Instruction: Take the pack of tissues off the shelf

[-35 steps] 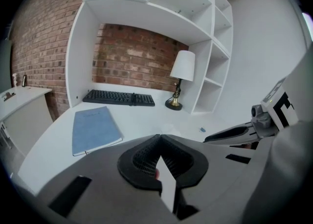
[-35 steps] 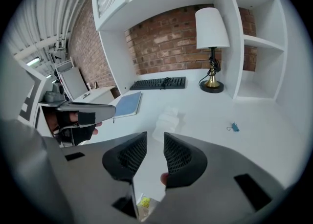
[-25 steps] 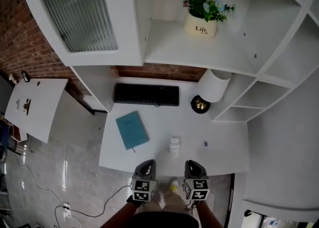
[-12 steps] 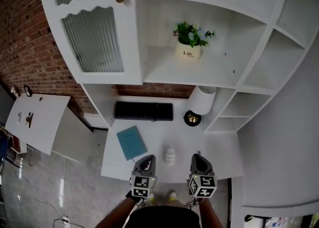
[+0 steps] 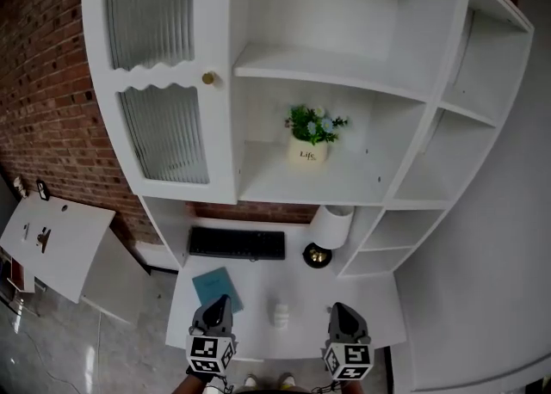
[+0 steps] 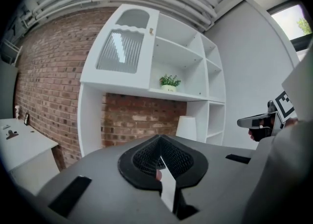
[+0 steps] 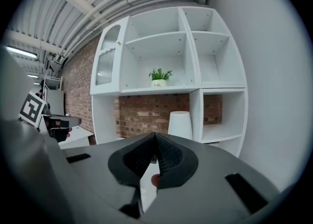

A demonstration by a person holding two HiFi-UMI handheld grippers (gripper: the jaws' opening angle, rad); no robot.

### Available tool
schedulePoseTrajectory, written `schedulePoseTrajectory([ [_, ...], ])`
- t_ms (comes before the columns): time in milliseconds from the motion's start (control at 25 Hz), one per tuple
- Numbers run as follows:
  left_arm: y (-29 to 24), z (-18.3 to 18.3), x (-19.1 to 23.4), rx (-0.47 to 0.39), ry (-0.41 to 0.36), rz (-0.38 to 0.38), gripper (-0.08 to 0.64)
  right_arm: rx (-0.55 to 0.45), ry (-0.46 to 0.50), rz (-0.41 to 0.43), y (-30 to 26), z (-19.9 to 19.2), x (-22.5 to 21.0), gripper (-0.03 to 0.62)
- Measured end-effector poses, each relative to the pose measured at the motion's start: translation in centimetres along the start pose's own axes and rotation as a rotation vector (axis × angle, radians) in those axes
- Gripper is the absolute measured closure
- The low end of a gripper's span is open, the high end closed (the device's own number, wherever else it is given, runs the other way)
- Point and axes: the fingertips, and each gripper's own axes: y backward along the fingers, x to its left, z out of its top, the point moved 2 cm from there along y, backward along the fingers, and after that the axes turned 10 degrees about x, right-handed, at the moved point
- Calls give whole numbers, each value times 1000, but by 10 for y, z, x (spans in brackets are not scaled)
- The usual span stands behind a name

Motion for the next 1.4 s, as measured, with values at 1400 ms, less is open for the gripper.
schedulePoseTrajectory([
  [1400, 9, 16, 16, -30, -24, -18, 543, -48, -23, 4, 12, 34, -11, 592],
])
